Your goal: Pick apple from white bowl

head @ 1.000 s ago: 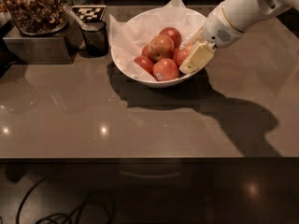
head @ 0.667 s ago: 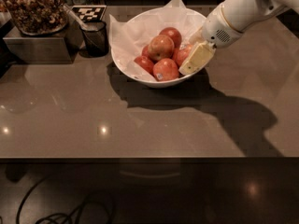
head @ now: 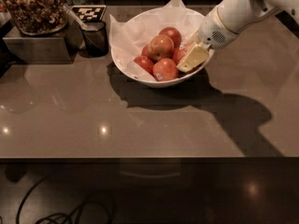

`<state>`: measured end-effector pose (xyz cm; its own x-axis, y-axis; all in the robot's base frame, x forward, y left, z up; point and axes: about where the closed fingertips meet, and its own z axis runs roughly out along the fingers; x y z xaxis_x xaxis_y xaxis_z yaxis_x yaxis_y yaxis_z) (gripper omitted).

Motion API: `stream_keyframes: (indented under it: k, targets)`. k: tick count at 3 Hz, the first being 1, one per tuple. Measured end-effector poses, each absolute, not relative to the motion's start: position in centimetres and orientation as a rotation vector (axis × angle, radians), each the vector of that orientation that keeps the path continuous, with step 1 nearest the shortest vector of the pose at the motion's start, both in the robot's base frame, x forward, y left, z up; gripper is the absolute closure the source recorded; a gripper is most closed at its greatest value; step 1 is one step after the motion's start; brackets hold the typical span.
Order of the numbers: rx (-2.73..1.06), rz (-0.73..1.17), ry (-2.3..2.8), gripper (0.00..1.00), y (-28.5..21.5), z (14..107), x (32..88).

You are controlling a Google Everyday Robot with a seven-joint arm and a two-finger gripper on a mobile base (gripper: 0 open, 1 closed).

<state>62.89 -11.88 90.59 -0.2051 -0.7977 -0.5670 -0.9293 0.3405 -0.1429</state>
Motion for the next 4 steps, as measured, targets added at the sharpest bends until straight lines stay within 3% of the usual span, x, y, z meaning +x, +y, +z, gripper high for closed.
stream_keyframes:
  k: [1,2,4]
  targets:
    - [-1.506,0.311,2.054,0.86,-11.8,90.5,62.9]
    - [-1.530,0.375,2.044,1.00,-12.1,90.5,62.4]
    - [-1.601,0.578,1.924,1.00,-11.3,92.6,60.9]
